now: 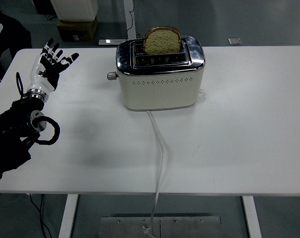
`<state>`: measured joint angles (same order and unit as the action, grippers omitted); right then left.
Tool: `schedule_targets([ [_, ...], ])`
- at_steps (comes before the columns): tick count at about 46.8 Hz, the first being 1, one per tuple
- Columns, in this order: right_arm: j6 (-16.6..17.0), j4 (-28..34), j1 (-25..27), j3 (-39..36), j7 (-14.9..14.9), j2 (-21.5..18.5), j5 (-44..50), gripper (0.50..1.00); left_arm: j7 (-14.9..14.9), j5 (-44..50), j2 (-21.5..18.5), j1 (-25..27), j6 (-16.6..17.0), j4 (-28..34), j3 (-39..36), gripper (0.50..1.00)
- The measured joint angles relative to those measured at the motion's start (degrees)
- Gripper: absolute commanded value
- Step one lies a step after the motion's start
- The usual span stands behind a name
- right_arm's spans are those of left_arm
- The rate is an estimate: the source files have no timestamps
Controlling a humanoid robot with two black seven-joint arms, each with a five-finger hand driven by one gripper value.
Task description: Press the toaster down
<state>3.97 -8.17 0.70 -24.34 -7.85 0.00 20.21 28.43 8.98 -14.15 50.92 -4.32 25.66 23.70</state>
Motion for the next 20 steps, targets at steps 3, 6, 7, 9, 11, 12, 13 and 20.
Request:
schedule_targets([
  [3,0.00,-0.04,-0.03,0.00,-0.01,0.00,-0.02,1.000,-0.02,0.94,0.15,-0.37,-0.26,-0.35,1.25,1.000],
  [6,0.00,-0.08,-0.07,0.00,-0.02,0.00,-0.05,1.000,-0.02,1.47,0.17,-0.54,-1.18,-0.71,2.67,1.000],
  [7,0.00,-0.08,-0.09,0.00,-0.03,0.00,-0.06,1.000,-0.02,1.52,0.17,-0.61,-1.46,-0.88,3.07,1.000],
  [9,0.00,-0.09,-0.09,0.00,-0.04,0.00,-0.06,1.000,-0.03,1.55,0.18,-0.78,-1.89,-1.14,3.69,1.000],
  [11,0.00,-0.09,-0.09,0.00,-0.05,0.00,-0.05,1.000,-0.04,1.54,0.18,-0.81,-2.19,-1.35,4.13,1.000],
  [12,0.00,-0.09,-0.09,0.00,-0.05,0.00,-0.04,1.000,-0.04,1.52,0.18,-0.81,-2.31,-1.42,4.19,1.000],
  [13,0.00,-0.10,-0.09,-0.01,-0.05,0.00,-0.03,1.000,-0.04,1.51,0.18,-0.81,-2.39,-1.46,4.21,1.000],
  [20,0.00,-0.25,-0.09,0.00,-0.11,0.00,0.08,1.000,-0.04,1.36,0.14,-0.82,-2.61,-1.49,4.29,1.000],
])
